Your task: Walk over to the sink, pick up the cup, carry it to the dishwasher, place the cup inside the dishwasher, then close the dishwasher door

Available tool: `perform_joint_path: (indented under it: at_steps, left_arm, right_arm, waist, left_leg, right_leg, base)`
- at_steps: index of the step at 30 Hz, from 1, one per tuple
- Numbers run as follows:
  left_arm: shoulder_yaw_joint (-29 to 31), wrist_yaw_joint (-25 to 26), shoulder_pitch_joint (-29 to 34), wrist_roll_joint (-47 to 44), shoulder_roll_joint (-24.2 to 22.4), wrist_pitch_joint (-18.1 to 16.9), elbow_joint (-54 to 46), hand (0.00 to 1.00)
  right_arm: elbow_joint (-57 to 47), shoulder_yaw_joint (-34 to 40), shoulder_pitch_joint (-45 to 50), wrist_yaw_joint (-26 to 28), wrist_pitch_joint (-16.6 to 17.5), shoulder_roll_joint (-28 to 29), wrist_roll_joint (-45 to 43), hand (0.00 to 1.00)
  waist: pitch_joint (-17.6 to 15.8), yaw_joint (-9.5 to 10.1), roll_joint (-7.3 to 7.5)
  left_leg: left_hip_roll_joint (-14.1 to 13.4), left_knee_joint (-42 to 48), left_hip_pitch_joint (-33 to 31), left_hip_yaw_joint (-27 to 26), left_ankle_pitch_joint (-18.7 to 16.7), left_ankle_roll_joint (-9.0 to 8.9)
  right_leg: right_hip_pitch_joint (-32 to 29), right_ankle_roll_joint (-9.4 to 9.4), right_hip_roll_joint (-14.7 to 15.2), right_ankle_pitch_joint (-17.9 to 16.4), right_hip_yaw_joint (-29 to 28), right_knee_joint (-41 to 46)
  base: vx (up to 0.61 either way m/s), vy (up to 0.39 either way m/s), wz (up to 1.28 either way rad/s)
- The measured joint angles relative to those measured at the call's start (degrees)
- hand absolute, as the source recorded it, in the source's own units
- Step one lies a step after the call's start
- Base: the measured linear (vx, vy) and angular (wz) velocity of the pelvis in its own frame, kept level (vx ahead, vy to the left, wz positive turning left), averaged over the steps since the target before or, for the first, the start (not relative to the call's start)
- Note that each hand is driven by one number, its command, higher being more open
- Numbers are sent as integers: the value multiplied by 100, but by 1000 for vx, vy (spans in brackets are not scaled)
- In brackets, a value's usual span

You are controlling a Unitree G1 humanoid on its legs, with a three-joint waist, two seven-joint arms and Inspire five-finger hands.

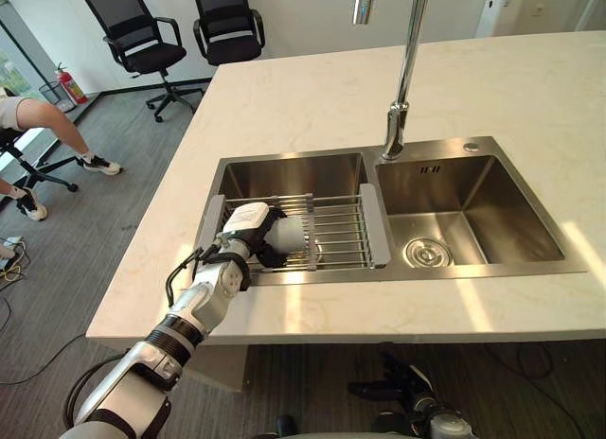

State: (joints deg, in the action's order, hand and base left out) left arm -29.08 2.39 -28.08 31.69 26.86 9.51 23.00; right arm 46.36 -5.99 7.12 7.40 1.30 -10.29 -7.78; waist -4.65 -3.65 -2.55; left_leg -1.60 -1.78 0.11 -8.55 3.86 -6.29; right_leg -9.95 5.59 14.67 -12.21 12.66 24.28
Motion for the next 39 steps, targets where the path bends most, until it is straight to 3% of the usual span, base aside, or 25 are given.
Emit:
perform_joint_path:
  at_steps: [13, 22, 29, 35, 39]
  left_arm:
    - [-69, 540, -39, -822, 35, -483, 9, 0]
    - [5, 866, 330, -1207, 54, -1324, -2483, 0]
    - [662, 822, 827, -1817, -183, -1880, -3402, 0]
    - [1079, 599, 1363, -2594, -499, -1924, -3460, 0]
    - [1370, 361, 2142, -3662, -906, -1997, -3691, 0]
  right_arm:
    - [-28, 22, 23, 5, 128, 23, -8, 100]
    - [-60, 80, 235, -78, 152, 61, -365, 100]
    - [-54, 159, 394, -75, 200, 245, -479, 100]
    - [-36, 227, 409, -94, 284, 411, -646, 100]
    - [47, 305, 430, -119, 313, 545, -689, 100]
  waist:
    - [-91, -11, -8]
    - [-78, 304, 7]
    - [179, 447, 15]
    - [248, 514, 89]
    - [320, 659, 161]
  left_leg:
    - [-20, 6, 5, 2, -50, 61]
    - [-83, 101, 131, 132, -168, 242]
    - [-218, 87, 172, 200, -186, 248]
    - [-247, 90, 152, 260, -193, 258]
    - [-243, 128, 138, 322, -224, 282]
  right_leg:
    - [88, 3, -24, 23, 70, -28]
    - [511, 16, -84, 30, 354, -256]
    - [809, 13, -296, 261, 511, -803]
    - [994, 31, -387, 455, 588, -1186]
    - [1151, 47, -429, 577, 662, -1446]
  base:
    - [42, -8, 1]
    - [17, -3, 11]
    - [19, 0, 4]
    - [9, 9, 3]
    - [20, 16, 7]
